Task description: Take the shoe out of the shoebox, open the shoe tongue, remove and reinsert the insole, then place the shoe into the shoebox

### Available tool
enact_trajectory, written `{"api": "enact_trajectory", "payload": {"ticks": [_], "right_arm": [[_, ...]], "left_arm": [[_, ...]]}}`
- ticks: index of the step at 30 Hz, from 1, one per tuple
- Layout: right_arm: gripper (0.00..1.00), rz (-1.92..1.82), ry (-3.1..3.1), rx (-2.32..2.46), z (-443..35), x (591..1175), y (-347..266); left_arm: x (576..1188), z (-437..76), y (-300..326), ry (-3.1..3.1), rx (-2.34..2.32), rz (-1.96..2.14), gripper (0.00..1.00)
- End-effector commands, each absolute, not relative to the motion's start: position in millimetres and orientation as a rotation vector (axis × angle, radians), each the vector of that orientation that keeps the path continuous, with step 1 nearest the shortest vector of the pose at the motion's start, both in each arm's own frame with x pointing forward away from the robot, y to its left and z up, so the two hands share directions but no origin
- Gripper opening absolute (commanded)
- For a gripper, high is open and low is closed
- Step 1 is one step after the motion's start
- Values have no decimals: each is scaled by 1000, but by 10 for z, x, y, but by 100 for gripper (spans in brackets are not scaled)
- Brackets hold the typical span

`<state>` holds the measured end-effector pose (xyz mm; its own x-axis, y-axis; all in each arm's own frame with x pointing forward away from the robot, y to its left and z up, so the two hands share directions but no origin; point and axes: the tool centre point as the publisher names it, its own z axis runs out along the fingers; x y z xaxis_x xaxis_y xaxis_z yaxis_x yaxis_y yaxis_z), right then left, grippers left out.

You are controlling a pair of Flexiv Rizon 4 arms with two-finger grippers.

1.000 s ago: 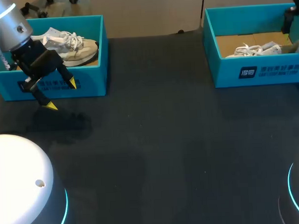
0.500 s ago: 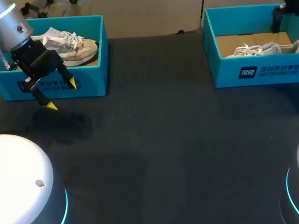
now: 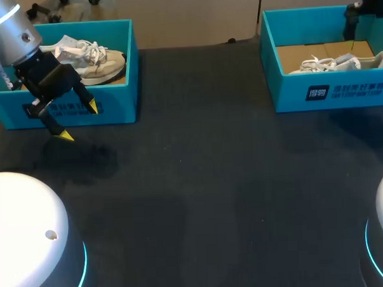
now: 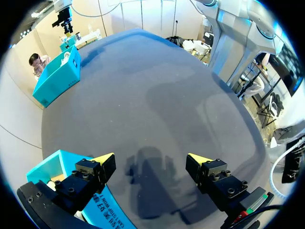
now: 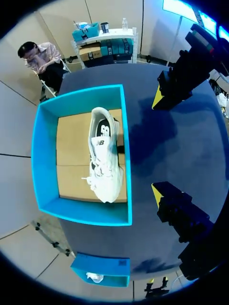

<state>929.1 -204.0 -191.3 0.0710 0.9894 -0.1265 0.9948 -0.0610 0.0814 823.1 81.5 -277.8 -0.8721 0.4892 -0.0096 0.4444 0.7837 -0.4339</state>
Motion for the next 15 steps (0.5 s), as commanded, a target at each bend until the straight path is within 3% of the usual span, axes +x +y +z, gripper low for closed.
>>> {"api": "enact_trajectory", "payload": {"ticks": [1, 8, 15], "right_arm": [[100, -45, 2045, 2186, -1923, 9274, -2052], [100, -45, 2045, 2186, -1923, 9274, -2052], [100, -45, 2045, 2186, -1923, 9274, -2052]], "left_arm": [[8224, -2769, 816, -2870, -753, 652, 100], [8266, -2746, 849, -2852, -758, 678, 100], [8418, -2415, 1095, -2922, -890, 626, 100]]}}
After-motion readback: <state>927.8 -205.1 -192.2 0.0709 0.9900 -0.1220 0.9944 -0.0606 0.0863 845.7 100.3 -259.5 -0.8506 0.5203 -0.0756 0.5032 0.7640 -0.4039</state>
